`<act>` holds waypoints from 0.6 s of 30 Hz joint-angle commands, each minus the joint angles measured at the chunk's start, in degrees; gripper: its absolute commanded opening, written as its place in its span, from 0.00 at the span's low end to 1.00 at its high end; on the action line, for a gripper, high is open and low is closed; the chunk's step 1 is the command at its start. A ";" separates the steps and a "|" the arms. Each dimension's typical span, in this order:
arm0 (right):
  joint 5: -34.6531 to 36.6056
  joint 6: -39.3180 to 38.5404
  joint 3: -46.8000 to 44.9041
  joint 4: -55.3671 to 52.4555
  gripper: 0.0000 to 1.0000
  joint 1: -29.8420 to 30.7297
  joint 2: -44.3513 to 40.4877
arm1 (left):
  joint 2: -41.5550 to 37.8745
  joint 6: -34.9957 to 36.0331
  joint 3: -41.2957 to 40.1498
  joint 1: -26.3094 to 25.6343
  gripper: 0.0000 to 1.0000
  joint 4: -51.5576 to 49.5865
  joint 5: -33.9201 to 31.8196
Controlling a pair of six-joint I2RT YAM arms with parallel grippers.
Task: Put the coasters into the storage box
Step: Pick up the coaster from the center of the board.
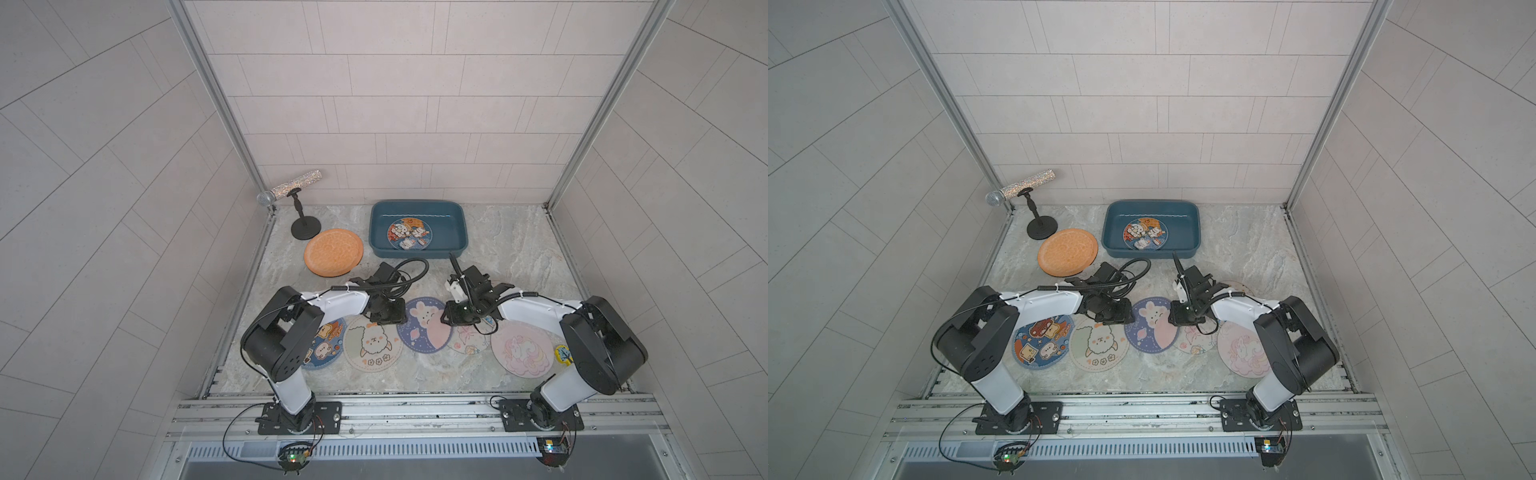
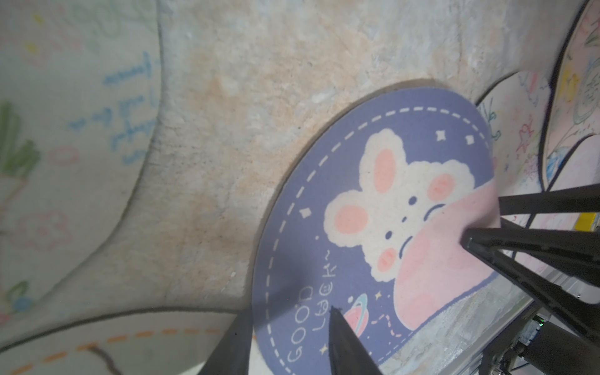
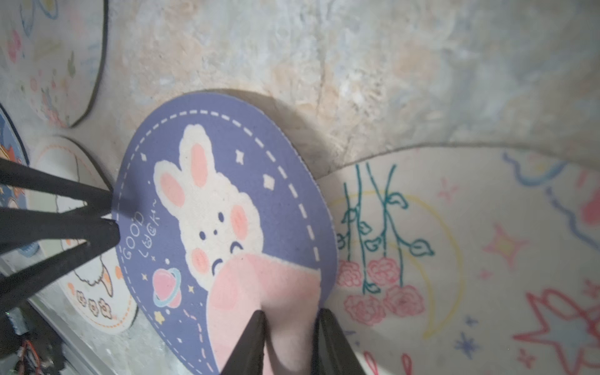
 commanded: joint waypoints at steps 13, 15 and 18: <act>-0.47 0.35 5.84 -8.28 0.00 -1.04 -8.40 | -3.01 -0.78 0.80 -0.02 0.55 -1.28 0.14; -0.66 0.22 7.62 -10.01 0.00 -1.48 -10.03 | -4.33 -0.86 0.78 0.66 0.58 -0.97 0.18; -0.66 -0.01 10.73 -12.53 0.00 -2.24 -11.85 | -6.46 -0.95 0.67 2.30 0.62 -0.51 0.34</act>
